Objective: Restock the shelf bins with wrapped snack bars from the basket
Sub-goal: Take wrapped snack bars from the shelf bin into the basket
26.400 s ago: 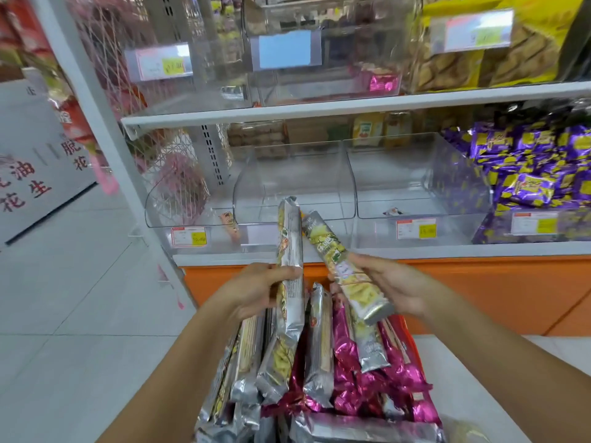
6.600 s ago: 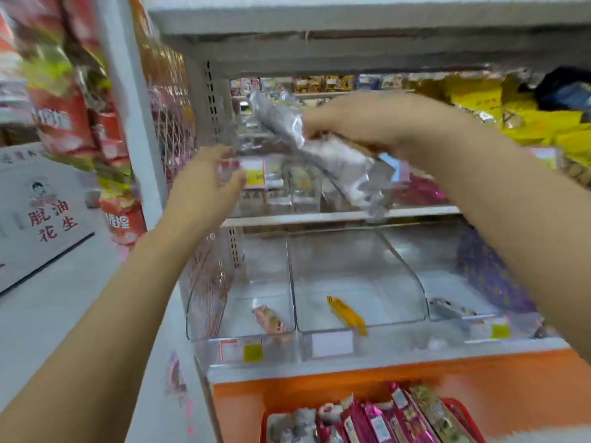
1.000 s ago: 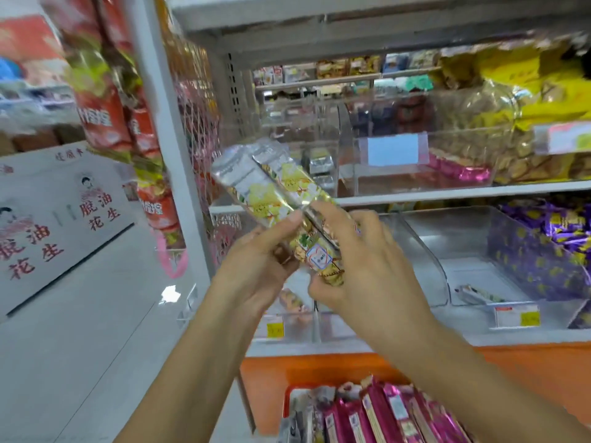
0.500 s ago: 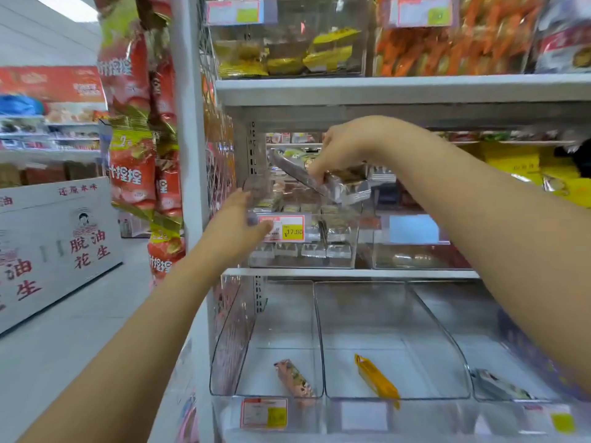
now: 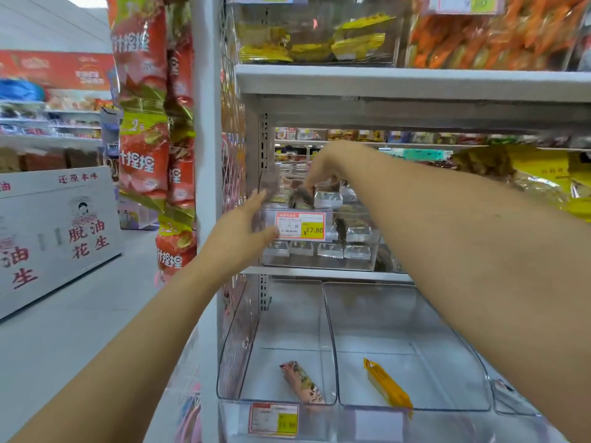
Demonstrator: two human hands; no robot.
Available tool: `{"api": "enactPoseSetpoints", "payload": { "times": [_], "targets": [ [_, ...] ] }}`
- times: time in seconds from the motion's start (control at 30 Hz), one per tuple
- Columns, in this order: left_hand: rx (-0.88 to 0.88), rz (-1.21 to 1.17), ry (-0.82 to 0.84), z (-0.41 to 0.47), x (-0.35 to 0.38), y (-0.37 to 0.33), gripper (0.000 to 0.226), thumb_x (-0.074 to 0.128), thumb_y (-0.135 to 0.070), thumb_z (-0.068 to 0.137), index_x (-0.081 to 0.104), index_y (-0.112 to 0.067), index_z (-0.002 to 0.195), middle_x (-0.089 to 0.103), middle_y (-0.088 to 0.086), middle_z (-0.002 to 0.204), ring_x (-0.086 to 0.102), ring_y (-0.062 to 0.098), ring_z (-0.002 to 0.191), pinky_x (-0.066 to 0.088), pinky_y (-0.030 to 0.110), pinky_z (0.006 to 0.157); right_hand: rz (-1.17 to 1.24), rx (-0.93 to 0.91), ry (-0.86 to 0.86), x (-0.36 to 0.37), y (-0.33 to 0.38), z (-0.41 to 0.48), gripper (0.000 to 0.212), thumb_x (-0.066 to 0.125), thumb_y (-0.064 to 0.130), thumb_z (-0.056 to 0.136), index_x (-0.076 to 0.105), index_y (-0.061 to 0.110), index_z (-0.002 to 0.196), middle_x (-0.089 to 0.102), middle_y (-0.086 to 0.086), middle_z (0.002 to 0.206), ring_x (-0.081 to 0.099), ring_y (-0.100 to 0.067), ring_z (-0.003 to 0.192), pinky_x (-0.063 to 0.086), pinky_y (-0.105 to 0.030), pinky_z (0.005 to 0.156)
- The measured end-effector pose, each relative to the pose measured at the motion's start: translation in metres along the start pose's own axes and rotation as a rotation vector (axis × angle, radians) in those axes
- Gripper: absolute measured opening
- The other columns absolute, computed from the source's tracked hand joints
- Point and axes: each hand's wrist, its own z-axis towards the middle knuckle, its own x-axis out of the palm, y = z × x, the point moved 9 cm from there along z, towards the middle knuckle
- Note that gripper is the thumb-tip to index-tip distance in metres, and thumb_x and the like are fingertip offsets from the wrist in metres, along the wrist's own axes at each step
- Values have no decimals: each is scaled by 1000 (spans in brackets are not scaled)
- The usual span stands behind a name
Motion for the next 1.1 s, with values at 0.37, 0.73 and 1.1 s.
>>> {"api": "enactPoseSetpoints", "payload": {
  "times": [0.37,0.73,1.1],
  "targets": [
    [-8,-22,-7,2,1,5,69,59,-21,92,23,-26,151,21,-6,156,40,14,134,30,22,105,485,2,-8,27,-12,18,53,52,34,98,40,5,141,47,-16,137,54,-29,118,50,-38,90],
    [-45,59,-79,-11,-4,-14,55,57,-16,92,39,-11,144,58,5,121,57,22,108,44,28,87,516,-148,-25,37,-15,-5,49,51,11,98,39,8,145,34,-12,152,55,-26,115,55,-30,69],
    [-151,-29,259,-144,71,-5,29,58,-28,93,64,-15,67,68,0,66,65,17,64,49,25,61,382,-360,-505,83,-21,-166,38,61,33,89,48,14,59,49,-5,60,45,-18,59,32,-30,53]
  ]
}}
